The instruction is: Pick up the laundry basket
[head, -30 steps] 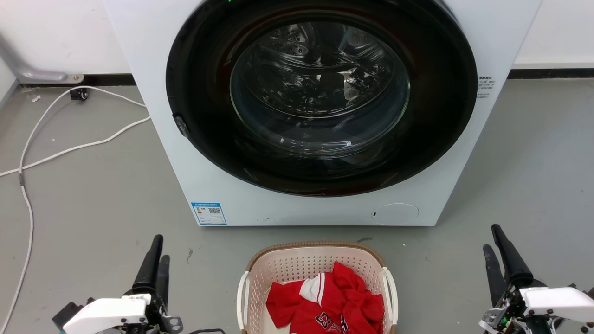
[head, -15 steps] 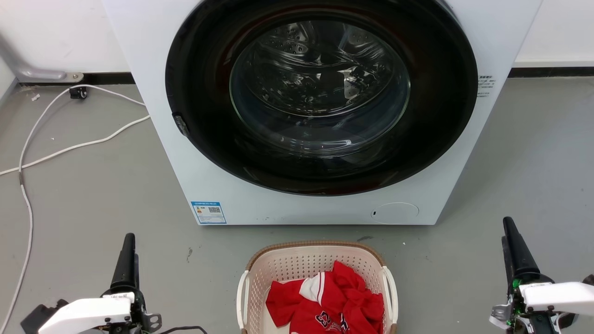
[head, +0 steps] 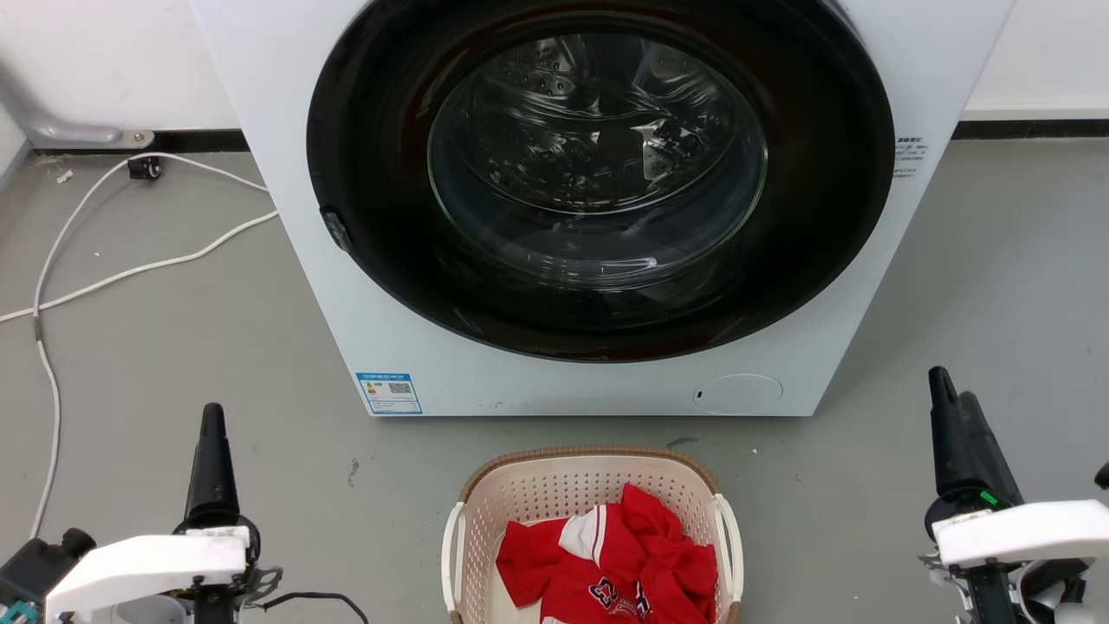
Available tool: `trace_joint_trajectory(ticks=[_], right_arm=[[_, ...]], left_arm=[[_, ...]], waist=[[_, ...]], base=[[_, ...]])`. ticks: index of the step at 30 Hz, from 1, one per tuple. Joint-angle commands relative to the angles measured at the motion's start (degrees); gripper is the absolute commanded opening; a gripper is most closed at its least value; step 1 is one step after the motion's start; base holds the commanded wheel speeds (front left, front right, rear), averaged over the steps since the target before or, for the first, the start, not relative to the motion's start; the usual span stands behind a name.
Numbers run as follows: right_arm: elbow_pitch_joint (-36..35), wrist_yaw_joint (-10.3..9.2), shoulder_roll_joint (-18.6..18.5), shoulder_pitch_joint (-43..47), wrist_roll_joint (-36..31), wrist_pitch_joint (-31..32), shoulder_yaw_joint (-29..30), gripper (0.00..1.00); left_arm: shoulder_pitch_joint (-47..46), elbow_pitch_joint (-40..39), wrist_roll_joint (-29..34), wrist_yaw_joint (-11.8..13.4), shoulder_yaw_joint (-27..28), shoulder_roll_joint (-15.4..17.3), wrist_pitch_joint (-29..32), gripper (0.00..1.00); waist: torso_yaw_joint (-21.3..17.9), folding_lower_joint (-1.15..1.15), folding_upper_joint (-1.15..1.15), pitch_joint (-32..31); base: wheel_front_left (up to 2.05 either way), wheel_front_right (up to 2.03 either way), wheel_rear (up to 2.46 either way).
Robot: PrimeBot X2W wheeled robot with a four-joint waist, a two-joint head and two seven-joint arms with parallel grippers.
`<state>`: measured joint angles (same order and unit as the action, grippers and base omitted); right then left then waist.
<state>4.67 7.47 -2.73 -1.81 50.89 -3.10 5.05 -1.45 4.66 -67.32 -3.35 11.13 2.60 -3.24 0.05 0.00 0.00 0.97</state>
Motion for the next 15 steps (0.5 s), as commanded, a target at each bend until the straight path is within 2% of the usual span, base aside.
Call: trace_joint_trajectory(ticks=[1, 6, 15], right_arm=[[-1.9, 0.02, -0.2, -0.3, -3.8, -0.7, -0.2, 1.0], [-3.9, 0.02, -0.2, 0.1, -11.2, -1.6, -1.6, 1.0], [-5.0, 0.02, -0.2, 1.2, -19.9, -3.2, -2.2, 1.0]], left_arm=[[0.1, -2.1, 2.3, 0.4, -0.6, 0.2, -0.6, 1.0], [1.6, -3.8, 6.9, -1.0, -3.4, 0.3, -1.6, 1.0], [2.8, -6.9, 18.6, -1.4, -6.9, 0.3, -3.2, 1.0]], waist=[[0.0, 0.0, 0.0, 0.0], [-0.2, 0.0, 0.0, 0.2], [-0.3, 0.0, 0.0, 0.4]], base=[[0.0, 0.0, 0.0], [0.0, 0.0, 0.0], [0.0, 0.0, 0.0]])
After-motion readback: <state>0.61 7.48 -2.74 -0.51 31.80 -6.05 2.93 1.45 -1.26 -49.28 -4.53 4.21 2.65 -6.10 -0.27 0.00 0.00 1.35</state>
